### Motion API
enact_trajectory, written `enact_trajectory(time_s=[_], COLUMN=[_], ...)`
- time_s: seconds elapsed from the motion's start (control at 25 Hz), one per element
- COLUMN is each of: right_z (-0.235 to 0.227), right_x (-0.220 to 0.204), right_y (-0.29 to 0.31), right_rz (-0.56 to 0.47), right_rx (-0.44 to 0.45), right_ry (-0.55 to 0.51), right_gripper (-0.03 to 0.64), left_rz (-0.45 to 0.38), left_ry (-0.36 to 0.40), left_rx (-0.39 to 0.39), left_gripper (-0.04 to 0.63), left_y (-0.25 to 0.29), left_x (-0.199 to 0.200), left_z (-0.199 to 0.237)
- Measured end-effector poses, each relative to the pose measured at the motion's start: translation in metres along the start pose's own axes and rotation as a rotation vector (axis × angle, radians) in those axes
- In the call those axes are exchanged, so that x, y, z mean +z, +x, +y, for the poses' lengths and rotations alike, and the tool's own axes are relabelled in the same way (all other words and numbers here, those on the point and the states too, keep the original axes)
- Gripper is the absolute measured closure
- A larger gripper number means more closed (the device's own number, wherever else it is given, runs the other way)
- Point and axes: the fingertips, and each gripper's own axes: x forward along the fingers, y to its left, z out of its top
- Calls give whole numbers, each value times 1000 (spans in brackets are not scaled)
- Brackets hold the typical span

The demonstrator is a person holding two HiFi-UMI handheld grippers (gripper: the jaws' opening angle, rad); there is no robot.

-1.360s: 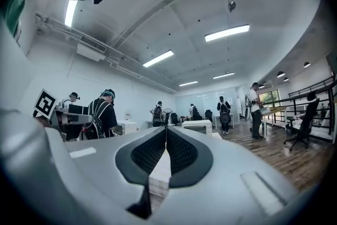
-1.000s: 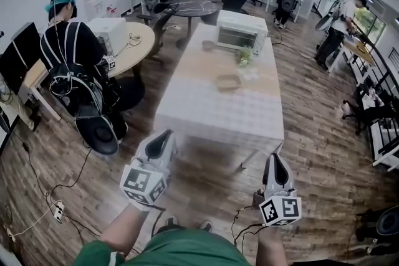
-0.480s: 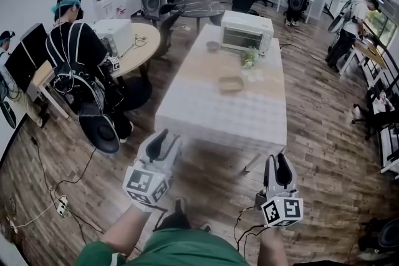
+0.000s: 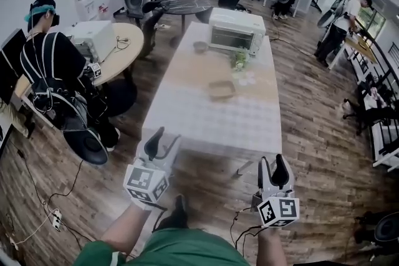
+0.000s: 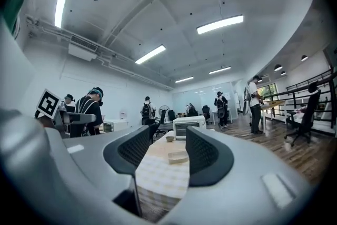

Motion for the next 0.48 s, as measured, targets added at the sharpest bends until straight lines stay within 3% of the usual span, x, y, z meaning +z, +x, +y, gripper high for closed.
enact_trajectory(time_s=[0.28, 0.48], right_z=[26, 27], right_x=[-13, -18], right_y=[88, 139], right_rz=[60, 81], right_rx=[10, -38], right_ry=[20, 31], right_gripper=[419, 419], left_rz=[29, 41], left_ry=[-58, -82], left_rx=[-65, -106], left_gripper=[373, 374], left_y=[75, 118], left_x=[-15, -23], left_z=[72, 117])
